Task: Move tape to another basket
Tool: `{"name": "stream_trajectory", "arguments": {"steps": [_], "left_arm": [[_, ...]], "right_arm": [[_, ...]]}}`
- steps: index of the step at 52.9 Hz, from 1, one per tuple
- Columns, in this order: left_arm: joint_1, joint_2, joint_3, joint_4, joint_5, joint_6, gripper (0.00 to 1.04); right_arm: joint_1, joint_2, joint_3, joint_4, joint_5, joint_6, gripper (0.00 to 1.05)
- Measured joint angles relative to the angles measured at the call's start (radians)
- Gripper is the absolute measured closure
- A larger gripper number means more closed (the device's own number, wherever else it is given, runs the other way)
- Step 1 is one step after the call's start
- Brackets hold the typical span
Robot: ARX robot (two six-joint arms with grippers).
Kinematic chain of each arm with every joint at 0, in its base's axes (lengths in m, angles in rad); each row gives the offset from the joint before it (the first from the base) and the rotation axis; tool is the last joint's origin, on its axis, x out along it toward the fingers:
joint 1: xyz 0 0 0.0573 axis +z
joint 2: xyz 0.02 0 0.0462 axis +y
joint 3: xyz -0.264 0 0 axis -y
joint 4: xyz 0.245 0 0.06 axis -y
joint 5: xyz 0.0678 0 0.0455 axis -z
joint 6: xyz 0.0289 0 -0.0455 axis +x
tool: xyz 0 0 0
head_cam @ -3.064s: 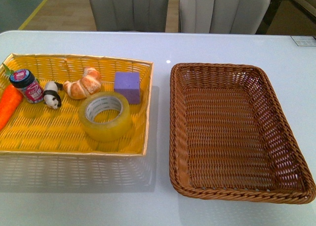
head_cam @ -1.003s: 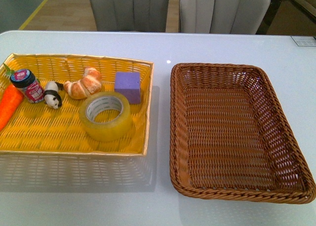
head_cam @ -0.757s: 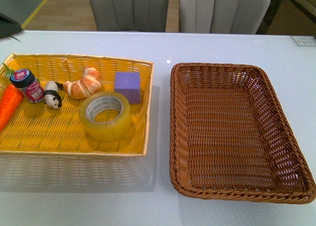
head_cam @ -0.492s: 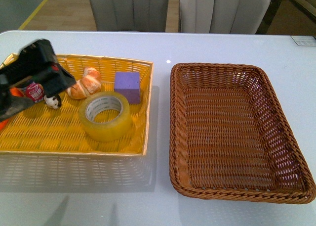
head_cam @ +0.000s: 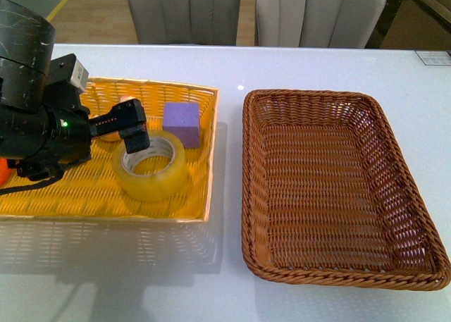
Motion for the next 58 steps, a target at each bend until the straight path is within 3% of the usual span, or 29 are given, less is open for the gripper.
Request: {"name": "stream_trajectory", "arguments": {"steps": [31, 54, 58], "left_arm": [[0.028, 0.187, 0.146, -0.036, -0.021, 0.036, 0.09], [0.01, 0.202, 0.16, -0.046, -0.03, 0.037, 0.81], [0.006, 0.201, 0.158, -0.046, -0.047, 0.039, 0.87]], "right_arm": [[0.0, 0.0, 0.0, 0.0, 0.0, 0.0, 0.09], [0.0, 0.0, 0.0, 0.0, 0.0, 0.0, 0.09], [0.0, 0.0, 0.0, 0.0, 0.0, 0.0, 0.09]]}}
